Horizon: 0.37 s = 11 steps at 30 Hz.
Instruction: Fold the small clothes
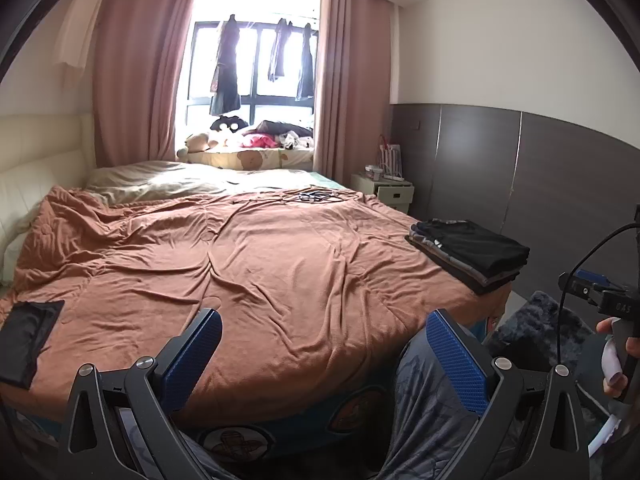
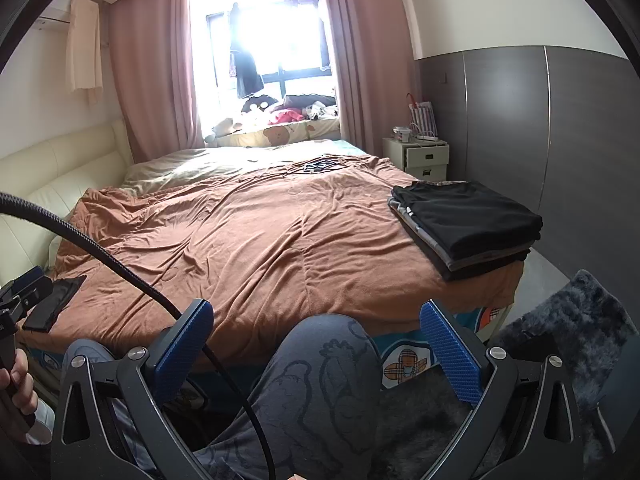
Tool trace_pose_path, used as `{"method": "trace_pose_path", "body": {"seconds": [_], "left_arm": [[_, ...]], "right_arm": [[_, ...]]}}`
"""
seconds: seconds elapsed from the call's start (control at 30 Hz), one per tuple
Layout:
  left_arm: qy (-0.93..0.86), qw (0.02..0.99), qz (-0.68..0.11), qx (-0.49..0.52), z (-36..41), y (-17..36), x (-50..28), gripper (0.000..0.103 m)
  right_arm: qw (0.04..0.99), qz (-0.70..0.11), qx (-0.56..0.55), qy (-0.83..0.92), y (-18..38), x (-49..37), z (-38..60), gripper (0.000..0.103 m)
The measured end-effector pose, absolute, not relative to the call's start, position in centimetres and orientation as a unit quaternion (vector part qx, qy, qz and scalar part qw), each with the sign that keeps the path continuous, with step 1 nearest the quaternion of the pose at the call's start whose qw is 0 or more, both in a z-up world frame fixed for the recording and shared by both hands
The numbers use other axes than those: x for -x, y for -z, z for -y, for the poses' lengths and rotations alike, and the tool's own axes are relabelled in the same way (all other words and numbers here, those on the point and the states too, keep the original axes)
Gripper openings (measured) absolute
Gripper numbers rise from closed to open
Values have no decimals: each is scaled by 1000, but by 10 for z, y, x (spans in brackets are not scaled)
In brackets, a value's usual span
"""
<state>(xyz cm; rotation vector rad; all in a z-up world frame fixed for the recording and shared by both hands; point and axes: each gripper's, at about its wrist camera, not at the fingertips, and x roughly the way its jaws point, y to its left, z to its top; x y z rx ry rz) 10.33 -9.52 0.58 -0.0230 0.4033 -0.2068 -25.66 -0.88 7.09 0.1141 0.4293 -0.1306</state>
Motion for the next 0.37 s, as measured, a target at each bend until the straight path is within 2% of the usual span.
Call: {"method": "trace_pose_path", "body": {"seconds": [0.37], "left_arm": [[95, 974, -206, 19, 94, -4, -106, 103]], "right_arm": [[972, -219, -60, 60, -65, 256, 19, 103]]}}
